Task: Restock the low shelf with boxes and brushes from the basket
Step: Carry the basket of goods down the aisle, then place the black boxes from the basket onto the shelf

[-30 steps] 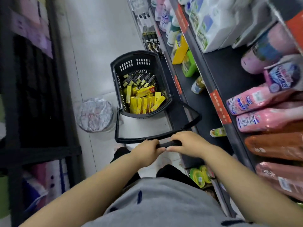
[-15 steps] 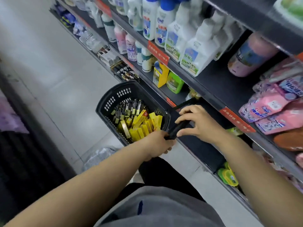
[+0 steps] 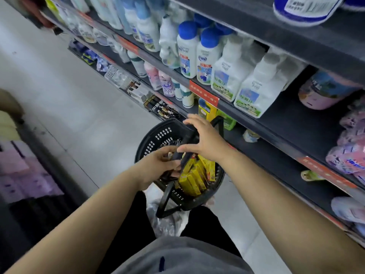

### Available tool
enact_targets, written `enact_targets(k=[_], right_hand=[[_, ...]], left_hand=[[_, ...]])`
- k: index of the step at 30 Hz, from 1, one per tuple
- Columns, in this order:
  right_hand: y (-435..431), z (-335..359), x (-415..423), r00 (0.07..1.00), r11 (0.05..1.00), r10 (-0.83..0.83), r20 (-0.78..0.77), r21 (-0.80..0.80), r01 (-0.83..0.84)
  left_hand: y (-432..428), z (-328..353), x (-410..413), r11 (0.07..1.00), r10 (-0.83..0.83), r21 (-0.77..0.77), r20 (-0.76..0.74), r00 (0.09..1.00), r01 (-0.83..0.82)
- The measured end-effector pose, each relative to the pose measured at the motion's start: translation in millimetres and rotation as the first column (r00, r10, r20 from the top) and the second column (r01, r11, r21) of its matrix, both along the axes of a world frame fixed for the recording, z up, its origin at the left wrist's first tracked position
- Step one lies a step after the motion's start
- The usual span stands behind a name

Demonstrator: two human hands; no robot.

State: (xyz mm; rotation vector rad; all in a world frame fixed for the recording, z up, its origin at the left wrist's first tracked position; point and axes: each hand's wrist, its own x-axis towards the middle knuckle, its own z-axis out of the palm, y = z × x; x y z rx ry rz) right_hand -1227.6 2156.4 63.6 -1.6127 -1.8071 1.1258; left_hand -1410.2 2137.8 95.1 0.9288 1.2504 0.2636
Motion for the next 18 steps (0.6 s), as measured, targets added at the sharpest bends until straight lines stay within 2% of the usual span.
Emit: enact_targets(k=[5,8,11,14,16,18], right_hand=[[18.0,-19.0,-73.0,0.926,0.929,-0.369,-0.085,-0.068,0.364],[28.4,-44.6,-123.4,0.882,0.885,-0.46,-0.107,-0.129,0.446],[44.6,-82.0,-153.0,0.852,0.834,-0.522,-0.038,-0.233,0.5],[58.9,-112.8,-168.9,0.738,0.676,-0.674,0.034,-0.375,0.634],[65.2,-127.3,-178.3,0.612,0.519,-0.788,0.067,-0.464,0.719],[70.7,-135.4,-185.9,0.554,0.426,-0.825,0.112,-0.521,0.74]], left_hand=[[59.1,-15.4,-56.9,0.997,-0.077,-0.024,-0.008,0.997,0.077],[104.8,-36.2,-93.0,0.992,-0.106,-0.067,0.012,0.994,0.106],[156.0,-61.8,-127.6,0.974,-0.218,-0.058,-0.013,0.976,0.217],[192.2,-84.8,-157.5,0.94,-0.329,-0.093,0.013,0.944,0.328],[201.7,-93.4,-167.8,0.934,-0.341,-0.103,0.02,0.94,0.341],[204.6,-98.9,-170.1,0.94,-0.328,-0.089,0.023,0.944,0.329]])
